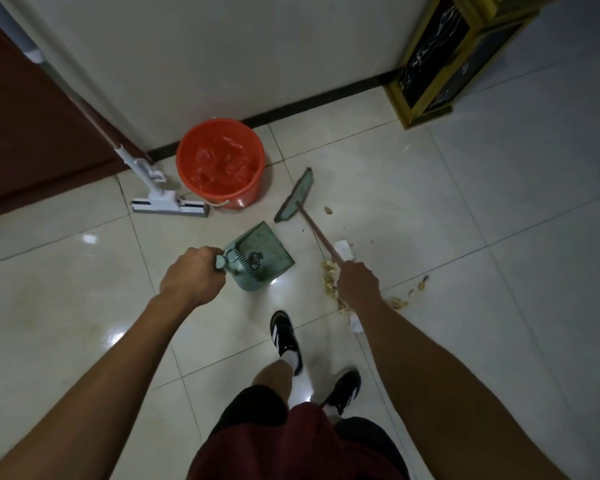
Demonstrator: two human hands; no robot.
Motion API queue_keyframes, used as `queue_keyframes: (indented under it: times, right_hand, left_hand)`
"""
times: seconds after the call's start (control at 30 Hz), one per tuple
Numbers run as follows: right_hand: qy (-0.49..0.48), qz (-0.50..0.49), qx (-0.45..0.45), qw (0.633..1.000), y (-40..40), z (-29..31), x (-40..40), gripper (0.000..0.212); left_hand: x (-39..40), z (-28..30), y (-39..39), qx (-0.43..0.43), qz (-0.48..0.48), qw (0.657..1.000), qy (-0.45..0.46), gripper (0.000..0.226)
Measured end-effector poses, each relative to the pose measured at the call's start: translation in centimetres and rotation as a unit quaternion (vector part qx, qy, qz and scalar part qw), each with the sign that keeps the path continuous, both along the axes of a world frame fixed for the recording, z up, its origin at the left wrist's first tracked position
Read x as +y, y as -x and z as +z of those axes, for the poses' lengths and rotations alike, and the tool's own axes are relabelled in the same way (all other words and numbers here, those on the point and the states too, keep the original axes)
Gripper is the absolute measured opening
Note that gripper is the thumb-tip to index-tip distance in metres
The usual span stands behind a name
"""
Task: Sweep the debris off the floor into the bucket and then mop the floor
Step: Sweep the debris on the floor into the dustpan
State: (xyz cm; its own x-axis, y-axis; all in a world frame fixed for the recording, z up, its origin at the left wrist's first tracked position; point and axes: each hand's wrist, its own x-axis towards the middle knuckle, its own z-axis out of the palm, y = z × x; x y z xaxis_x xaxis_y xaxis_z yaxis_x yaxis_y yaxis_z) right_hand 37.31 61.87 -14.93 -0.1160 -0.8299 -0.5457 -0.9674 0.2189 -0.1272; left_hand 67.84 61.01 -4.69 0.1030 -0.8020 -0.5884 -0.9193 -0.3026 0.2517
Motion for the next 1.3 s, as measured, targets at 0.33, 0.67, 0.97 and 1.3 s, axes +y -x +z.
queue_keyframes:
  times: [0.33, 0.67, 0.97, 1.3]
  right_hand:
    - [-0.071, -0.137, 0.001, 0.988, 3.1, 0.4, 5.7, 0.025]
    - [-0.12, -0.227, -0.034, 0.966, 4.7, 1.7, 19.3, 0.026]
    - [-0.109, -0.263, -0.02, 0.959, 8.8, 3.7, 31.3, 0.025]
    - [-0.093, -0.313, -0.053, 0.944, 11.7, 4.9, 34.6, 0.029]
  left_hand:
    - [-0.7, 0.0, 0.6, 0.003, -0.034, 0.999, -0.012, 0.013]
    - [6.3, 0.7, 5.5, -0.019, -0.105, 0.994, 0.026, 0.012]
    - [14.9, 1.9, 8.9, -0.031, -0.154, 0.985, 0.064, 0.02]
    - [17.2, 2.4, 11.6, -0.022, -0.181, 0.981, 0.06, 0.022]
